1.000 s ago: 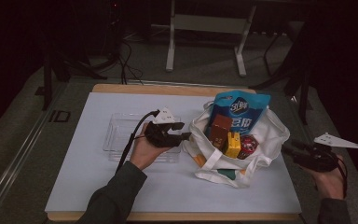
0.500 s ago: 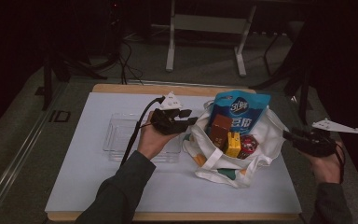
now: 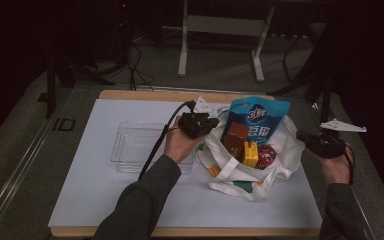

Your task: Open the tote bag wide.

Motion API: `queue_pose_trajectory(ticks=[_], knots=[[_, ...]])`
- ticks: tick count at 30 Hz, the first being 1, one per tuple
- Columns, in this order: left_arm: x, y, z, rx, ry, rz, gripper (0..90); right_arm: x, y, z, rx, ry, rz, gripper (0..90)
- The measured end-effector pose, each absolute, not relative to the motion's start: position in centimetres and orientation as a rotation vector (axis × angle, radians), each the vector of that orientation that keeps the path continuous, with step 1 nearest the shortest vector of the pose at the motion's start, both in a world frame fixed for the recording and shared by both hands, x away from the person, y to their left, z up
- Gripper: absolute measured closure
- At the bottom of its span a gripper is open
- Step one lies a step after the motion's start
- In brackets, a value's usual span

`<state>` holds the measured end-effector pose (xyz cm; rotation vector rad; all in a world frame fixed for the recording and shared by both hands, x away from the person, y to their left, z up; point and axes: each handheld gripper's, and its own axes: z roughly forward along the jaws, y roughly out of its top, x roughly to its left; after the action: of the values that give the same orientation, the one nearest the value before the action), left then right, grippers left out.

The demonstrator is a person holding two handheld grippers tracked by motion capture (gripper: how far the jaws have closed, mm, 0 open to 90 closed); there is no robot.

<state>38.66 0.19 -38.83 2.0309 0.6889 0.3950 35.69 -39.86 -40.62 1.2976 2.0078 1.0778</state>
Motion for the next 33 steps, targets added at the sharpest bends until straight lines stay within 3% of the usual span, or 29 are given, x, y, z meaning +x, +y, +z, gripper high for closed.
queue_pose_trajectory(ticks=[19,33], knots=[[40.4,-1.7,-44.1,2.237,0.733,0.383,88.7,38.5,-37.9,-44.3,1.379,2.060,0.998,86.0],[41.2,-1.7,-45.5,2.337,0.752,0.389,89.3,39.0,-38.6,-47.4,1.486,2.068,0.924,86.4]])
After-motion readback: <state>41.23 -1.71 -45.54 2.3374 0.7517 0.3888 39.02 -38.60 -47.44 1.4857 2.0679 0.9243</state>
